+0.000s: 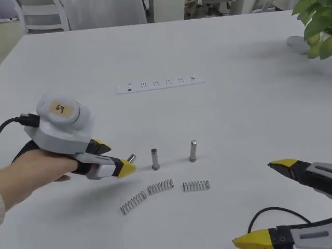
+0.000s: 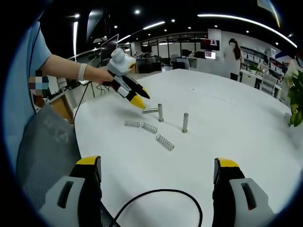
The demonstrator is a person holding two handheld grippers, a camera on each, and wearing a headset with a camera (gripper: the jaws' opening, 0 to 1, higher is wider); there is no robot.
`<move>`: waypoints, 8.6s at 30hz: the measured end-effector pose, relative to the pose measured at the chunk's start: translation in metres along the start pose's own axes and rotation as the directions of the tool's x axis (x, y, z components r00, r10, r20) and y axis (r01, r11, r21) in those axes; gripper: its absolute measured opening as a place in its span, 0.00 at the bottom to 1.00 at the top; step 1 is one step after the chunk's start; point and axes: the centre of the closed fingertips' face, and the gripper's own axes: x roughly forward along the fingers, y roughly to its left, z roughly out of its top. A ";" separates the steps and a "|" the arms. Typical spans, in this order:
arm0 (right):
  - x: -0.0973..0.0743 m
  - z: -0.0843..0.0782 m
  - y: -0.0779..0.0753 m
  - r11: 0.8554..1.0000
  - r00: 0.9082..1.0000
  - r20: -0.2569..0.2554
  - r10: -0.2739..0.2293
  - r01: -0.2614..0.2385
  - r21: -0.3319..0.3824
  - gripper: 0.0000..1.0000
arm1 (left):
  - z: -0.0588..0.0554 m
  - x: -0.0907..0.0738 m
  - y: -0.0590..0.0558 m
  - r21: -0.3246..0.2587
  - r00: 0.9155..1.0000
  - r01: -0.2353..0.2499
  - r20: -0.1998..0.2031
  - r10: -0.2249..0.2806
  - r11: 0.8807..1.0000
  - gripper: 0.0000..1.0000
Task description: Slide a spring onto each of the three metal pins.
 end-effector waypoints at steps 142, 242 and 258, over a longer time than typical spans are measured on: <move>0.003 -0.016 0.014 0.999 1.000 -0.015 0.018 -0.017 0.034 0.96 | -0.009 -0.009 0.013 -0.049 0.992 -0.082 -0.100 0.076 0.995 0.00; 0.001 -0.019 0.016 0.999 1.000 -0.016 0.014 -0.013 0.042 0.96 | -0.008 -0.006 0.003 0.046 0.994 -0.086 -0.055 0.089 0.995 0.37; 0.004 -0.019 0.014 0.999 1.000 -0.016 0.016 -0.015 0.050 0.96 | -0.005 -0.011 0.008 0.068 0.993 -0.114 0.053 0.110 0.991 0.76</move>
